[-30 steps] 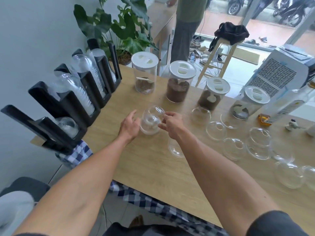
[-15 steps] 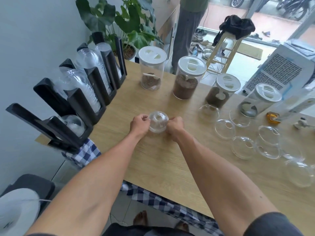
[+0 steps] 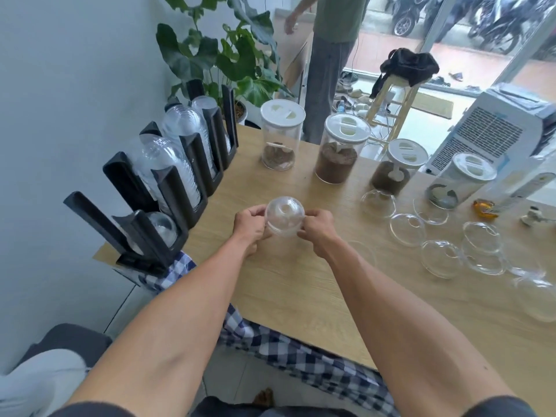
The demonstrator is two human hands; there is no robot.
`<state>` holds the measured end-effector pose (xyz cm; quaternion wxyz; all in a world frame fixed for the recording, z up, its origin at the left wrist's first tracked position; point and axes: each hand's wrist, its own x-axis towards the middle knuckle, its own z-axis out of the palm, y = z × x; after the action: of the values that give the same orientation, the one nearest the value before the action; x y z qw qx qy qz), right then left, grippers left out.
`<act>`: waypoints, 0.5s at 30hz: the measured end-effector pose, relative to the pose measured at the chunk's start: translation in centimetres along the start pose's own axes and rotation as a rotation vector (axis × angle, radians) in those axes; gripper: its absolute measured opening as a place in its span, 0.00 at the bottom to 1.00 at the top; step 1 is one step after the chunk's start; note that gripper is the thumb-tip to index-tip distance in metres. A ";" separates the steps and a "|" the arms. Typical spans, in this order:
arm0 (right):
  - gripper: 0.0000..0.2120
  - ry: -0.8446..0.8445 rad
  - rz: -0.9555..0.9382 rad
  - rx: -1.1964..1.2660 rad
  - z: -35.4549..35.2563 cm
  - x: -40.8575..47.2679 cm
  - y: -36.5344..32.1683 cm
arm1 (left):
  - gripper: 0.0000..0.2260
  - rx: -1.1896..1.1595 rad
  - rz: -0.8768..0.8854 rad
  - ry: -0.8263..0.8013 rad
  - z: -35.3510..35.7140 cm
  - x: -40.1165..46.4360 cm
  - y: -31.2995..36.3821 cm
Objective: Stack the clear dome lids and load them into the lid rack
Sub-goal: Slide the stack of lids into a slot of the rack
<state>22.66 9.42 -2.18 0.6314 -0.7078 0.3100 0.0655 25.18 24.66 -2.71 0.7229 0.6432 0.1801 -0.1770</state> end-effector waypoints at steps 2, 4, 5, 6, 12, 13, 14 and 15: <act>0.11 -0.019 -0.063 0.026 0.3 -1.3 -1.0 | 0.07 0.007 0.039 0.007 -1.1 -0.9 1.2; 0.10 -0.038 -0.125 0.037 0.6 -2.7 -2.4 | 0.06 0.026 0.067 0.023 -2.2 -1.9 2.7; 0.10 -0.045 -0.153 0.040 0.7 -3.3 -3.1 | 0.06 0.031 0.084 0.025 -2.7 -2.4 3.4; 0.10 -0.057 -0.180 0.039 0.9 -3.8 -3.7 | 0.06 0.030 0.105 0.023 -3.1 -3.0 4.2; 0.08 -0.124 -0.293 -0.019 1.8 -6.3 -5.8 | 0.08 0.052 0.209 0.077 -5.1 -7.5 8.0; 0.08 -0.128 -0.312 -0.016 1.9 -6.7 -6.1 | 0.09 0.059 0.227 0.091 -5.4 -8.0 8.4; 0.07 -0.132 -0.331 -0.011 2.0 -7.3 -6.5 | 0.09 0.066 0.245 0.104 -5.7 -8.6 8.8; 0.07 -0.135 -0.351 -0.004 2.1 -8.0 -7.0 | 0.09 0.074 0.265 0.116 -6.1 -9.2 9.2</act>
<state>20.57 14.34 7.23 0.6510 -0.7463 0.1385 0.0021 21.42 31.97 9.07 0.7039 0.6969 0.1285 -0.0489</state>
